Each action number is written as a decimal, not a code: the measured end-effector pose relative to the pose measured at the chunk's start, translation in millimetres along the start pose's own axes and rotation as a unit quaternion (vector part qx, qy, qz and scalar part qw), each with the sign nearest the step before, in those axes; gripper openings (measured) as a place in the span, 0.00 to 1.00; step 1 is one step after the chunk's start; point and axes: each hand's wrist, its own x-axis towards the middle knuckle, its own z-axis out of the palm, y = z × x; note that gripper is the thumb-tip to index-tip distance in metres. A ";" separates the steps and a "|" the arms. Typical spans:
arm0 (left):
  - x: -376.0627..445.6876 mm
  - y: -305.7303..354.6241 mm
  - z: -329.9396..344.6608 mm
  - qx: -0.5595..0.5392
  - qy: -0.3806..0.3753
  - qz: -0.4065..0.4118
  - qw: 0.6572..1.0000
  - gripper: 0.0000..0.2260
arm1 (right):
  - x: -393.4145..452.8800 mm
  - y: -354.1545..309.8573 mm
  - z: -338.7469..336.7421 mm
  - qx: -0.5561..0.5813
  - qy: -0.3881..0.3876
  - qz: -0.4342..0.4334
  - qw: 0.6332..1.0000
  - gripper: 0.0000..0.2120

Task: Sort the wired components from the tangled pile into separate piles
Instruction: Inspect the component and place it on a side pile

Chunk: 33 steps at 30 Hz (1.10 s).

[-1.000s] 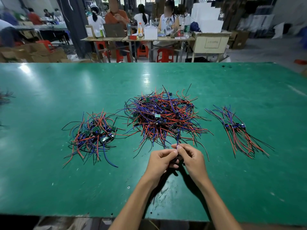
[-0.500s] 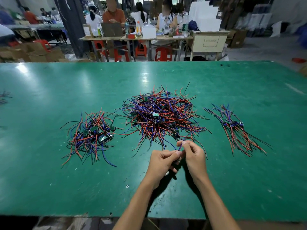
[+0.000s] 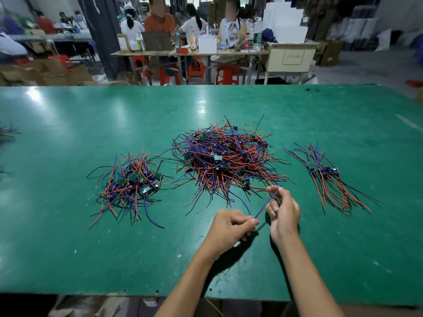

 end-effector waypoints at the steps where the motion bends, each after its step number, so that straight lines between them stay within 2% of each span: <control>1: 0.1 0.1 -0.2 0.016 -0.007 0.003 1.000 0.07 | 1.1 -1.8 -1.4 0.025 0.006 0.012 1.000 0.11; 5: -0.7 1.2 -2.3 0.020 -0.026 -0.001 0.999 0.06 | 1.8 -7.3 -4.7 0.069 0.006 0.050 0.996 0.14; 8: -1.7 -1.0 -3.8 -0.023 -0.008 -0.008 1.000 0.05 | 0.1 -8.0 -8.1 0.051 -0.033 0.042 0.997 0.14; 10: -0.3 -1.7 -3.6 -0.050 0.014 -0.014 0.999 0.05 | -2.4 -5.3 -11.8 -0.015 -0.094 0.024 0.995 0.16; 13: 1.0 -2.0 -1.6 -0.060 0.028 -0.020 0.998 0.05 | -14.0 2.5 -13.7 -0.150 -0.193 -0.030 0.969 0.14; 15: 1.9 -2.6 -1.1 -0.063 0.033 -0.020 0.997 0.06 | -20.8 7.4 -13.1 -0.192 -0.222 -0.053 0.955 0.11; 18: 3.2 1.5 -4.2 -0.096 0.015 -0.036 0.995 0.08 | -20.6 10.7 -11.2 -0.217 -0.190 -0.077 0.954 0.08; 22: 4.2 3.1 -17.0 -0.203 -0.051 -0.073 0.975 0.10 | -17.1 7.3 -12.0 -0.169 -0.112 -0.090 0.975 0.08; 26: 2.1 0.6 -21.2 -0.181 -0.072 -0.071 0.978 0.12 | -13.6 3.2 -15.5 -0.115 -0.079 -0.071 0.988 0.12; 29: 0.9 3.7 -20.6 -0.189 -0.066 -0.077 0.977 0.12 | -12.2 2.3 -15.9 -0.091 -0.066 -0.054 0.992 0.13; 33: -1.8 6.0 -18.6 -0.157 -0.035 -0.042 0.986 0.13 | -10.0 0.2 -19.0 -0.053 -0.070 -0.031 0.996 0.11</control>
